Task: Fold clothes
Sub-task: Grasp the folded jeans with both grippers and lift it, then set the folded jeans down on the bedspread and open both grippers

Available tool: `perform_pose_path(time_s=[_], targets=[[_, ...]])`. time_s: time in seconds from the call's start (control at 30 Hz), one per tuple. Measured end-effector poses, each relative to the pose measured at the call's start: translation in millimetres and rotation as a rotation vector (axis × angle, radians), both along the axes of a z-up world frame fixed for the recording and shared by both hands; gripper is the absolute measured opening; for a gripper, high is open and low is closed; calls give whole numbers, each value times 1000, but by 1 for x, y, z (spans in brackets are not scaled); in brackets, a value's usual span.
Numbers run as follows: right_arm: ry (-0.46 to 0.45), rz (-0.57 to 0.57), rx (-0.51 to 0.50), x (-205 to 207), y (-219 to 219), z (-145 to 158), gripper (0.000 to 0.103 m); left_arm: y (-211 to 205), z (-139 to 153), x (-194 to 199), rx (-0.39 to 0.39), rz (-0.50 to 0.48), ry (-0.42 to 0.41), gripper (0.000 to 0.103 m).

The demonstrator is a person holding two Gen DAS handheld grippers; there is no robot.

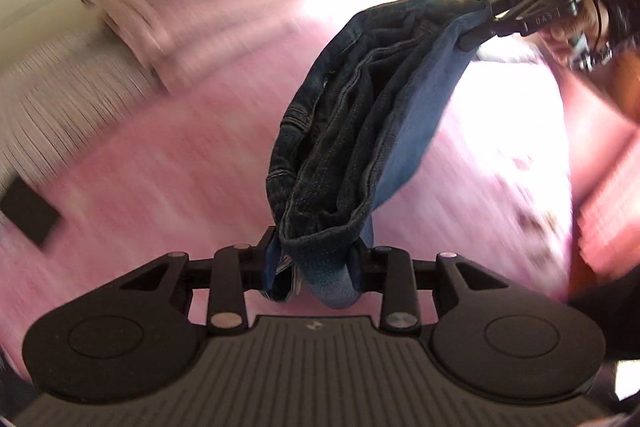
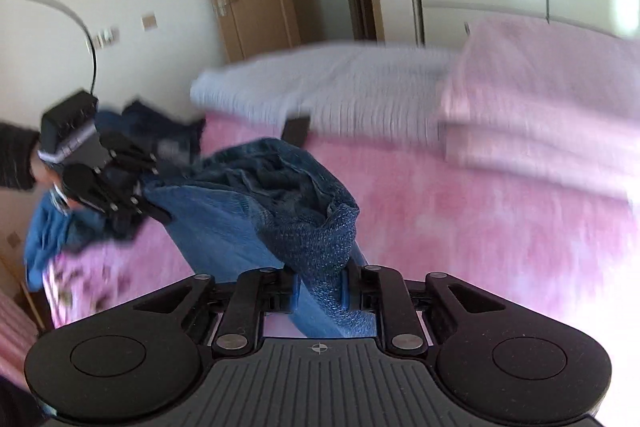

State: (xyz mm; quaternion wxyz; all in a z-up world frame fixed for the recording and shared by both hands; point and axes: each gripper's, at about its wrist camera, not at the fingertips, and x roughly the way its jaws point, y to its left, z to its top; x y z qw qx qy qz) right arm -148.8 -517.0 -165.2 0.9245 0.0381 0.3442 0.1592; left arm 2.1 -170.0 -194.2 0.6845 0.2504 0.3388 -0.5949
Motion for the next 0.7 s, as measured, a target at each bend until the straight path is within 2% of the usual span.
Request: perform_pose_path(time_s=[0.1,0.17,0.23,0.3,0.37,0.5,0.57,0.6,0.63,0.7], targets=[[144,-3,-35,-66,25,-55,24,19,-34,-63,76,-57,10,33],[275,-12,-42,-104,30,-85,26,30,-55,-104,123,-93,5,34],[337,-11,-71,-137,36,-103,28,36,-63,-136,158,-89,-21,34],[369,-4,-104,-156,40,-114,34,39,-68,-156,196,-68,-32,33],[407,4,-113,-171,38,-124,34,43,-73,-170,232,-61,-67,31],[436,-2,-125,-186,24,-136,36,52,-80,-196,286,-115,-166,30],[417,-21,-146,-189,21,-135,43,56,-84,-206,294,-128,-198,30],[409,-29,-155,-192,19,-133,57,58,-84,-209,293,-120,-205,30],[400,-37,-165,-196,18,-132,63,60,-84,-212,291,-112,-211,30],[395,-45,-165,-198,22,-129,63,61,-81,-213,276,-98,-229,30]])
